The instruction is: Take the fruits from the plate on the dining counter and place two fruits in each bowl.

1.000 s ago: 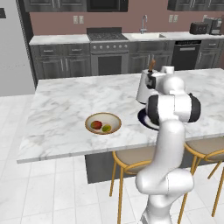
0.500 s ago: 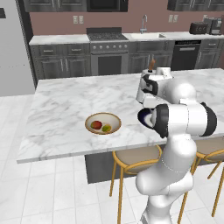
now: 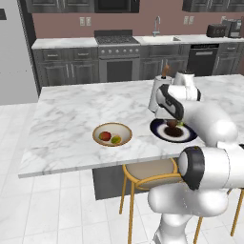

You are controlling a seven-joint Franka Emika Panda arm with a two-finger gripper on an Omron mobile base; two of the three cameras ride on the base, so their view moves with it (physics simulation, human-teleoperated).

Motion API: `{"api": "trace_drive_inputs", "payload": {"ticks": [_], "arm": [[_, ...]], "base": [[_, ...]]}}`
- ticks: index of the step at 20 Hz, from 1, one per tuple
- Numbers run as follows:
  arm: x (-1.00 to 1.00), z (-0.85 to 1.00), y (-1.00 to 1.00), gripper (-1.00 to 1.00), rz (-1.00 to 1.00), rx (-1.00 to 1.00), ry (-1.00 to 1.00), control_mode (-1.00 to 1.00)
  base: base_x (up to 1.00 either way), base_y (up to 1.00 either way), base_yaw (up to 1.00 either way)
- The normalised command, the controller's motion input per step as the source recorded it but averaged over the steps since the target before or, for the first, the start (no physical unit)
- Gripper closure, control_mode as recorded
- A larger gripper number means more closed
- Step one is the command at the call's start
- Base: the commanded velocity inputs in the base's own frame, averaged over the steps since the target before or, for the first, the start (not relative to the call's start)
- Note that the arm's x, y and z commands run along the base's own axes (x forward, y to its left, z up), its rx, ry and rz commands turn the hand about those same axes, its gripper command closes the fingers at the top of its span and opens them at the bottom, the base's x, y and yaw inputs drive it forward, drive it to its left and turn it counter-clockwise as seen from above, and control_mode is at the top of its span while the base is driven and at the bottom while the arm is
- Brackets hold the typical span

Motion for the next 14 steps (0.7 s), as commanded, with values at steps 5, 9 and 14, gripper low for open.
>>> {"api": "trace_drive_inputs", "payload": {"ticks": [5,9,14], "arm": [[-0.7,0.32,0.02,1.0,0.05,0.0,-0.1,-1.0],[-0.32,0.3,0.11,1.0,0.0,-0.03,0.0,-1.0],[-0.01,0.14,0.11,1.0,0.0,-0.07,0.04,-1.0]], "base": [[0.0,0.0,0.0],[0.0,0.0,0.0],[0.0,0.0,0.0]]}}
